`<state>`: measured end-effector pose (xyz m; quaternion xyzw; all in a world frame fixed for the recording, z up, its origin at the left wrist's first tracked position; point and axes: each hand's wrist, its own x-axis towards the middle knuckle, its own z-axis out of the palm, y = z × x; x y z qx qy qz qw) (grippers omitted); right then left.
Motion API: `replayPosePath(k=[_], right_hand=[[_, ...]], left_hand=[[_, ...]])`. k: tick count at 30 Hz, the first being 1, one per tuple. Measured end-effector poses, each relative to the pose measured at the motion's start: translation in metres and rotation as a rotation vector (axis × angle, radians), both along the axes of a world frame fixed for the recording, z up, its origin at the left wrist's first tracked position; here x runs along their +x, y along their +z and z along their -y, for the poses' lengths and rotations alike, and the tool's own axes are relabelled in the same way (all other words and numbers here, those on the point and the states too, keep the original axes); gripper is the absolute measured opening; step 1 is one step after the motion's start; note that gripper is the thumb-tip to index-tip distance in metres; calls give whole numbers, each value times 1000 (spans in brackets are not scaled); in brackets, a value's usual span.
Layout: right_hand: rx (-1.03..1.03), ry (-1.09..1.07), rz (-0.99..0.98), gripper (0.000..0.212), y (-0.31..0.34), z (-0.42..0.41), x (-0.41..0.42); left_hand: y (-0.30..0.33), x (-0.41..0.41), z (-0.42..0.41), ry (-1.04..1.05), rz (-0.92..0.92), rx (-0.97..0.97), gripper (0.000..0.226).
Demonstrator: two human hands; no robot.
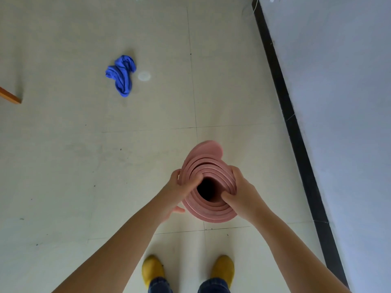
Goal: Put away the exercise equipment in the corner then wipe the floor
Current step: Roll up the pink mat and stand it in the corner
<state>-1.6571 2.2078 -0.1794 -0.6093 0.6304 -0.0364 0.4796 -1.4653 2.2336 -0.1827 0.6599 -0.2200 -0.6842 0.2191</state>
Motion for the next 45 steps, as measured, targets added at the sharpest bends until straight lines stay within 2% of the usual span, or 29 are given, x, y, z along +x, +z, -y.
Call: replayPosePath(k=[5,8,11,14,16,20,25,31,35,41,45], right_hand=[[-18,36,-5,61,-4,-10,-3],[14,-146,33,63,0,-24,-2],[195,-345,105,75,7,-41,-1],[269,-397,118,82,24,-64,-2],[277,-423,117,76,38,-80,-3],[265,-507,137,51,74,-122,-5],[257,-639,85,48,124,-196,-23],[264,-1017,181,47,151,-340,-70],[202,-1247,215,45,171,-454,-111],[84,-1564,267,41,192,-668,-174],[24,-1787,329,40,200,-820,-200]], left_hand=[[6,-15,-12,1,216,-95,62],[13,-15,-17,24,239,-83,58],[26,-14,-26,-38,230,-68,55],[44,-13,-40,-132,227,-85,52],[56,-13,-49,-178,199,-93,47],[91,-12,-72,-268,124,-62,45],[133,-36,-116,-479,109,-63,47],[153,-115,-197,-823,94,-83,41],[170,-186,-280,-1051,52,-102,48],[184,-302,-462,-1363,-17,-164,54],[189,-367,-605,-1562,-43,-238,50]])
